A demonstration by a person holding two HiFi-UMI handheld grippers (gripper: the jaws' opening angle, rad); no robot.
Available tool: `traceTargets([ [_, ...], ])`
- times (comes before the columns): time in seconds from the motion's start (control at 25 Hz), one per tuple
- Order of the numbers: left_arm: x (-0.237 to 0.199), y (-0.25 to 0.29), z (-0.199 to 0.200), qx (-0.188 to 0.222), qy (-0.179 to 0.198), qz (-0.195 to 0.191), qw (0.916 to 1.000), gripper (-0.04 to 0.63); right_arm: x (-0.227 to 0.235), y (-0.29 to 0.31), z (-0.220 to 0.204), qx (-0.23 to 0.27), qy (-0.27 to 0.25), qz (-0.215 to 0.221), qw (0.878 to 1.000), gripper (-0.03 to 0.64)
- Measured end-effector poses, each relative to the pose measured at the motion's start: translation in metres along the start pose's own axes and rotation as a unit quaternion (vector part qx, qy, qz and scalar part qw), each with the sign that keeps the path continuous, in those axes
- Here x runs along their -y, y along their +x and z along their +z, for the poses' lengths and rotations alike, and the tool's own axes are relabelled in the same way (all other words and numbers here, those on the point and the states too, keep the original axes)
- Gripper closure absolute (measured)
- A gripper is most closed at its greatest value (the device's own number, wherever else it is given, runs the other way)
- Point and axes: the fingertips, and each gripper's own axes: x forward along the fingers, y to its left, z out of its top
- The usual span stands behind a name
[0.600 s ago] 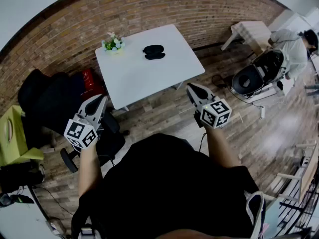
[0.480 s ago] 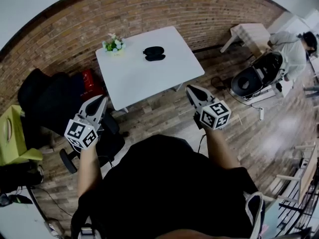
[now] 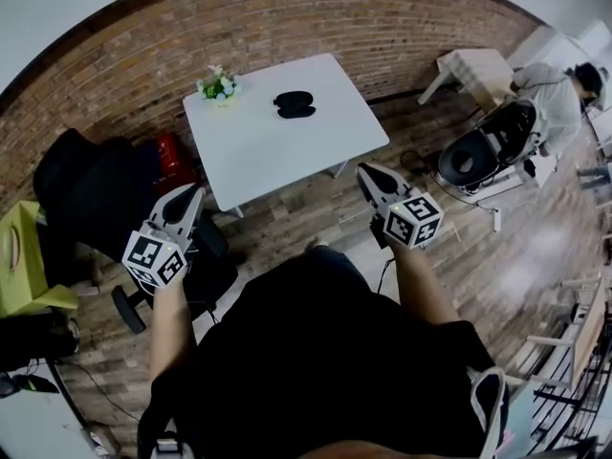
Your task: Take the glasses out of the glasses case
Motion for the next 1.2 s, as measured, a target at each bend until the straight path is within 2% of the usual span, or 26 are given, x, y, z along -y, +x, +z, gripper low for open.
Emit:
traceTargets([
  [0.32, -0.002, 0.0, -0.007, -0.004, -0.001, 0.0, 1.0, 0.578, 0.006, 0.004, 0.003, 0.01, 0.005, -0.007, 1.0, 0.598],
  [0.56, -0.007, 0.013, -0.006, -0.008, 0.007, -0.002, 0.9999, 0.578, 0.02, 0.007, -0.001, 0.007, 0.015, -0.009, 1.0, 0.598],
  [1.2, -0.035, 0.06, -0.02, -0.032, -0.009, 0.005, 0.9994, 0.578, 0.063, 0.047, 0.001, -0.012, 0.028, -0.002, 1.0, 0.598],
])
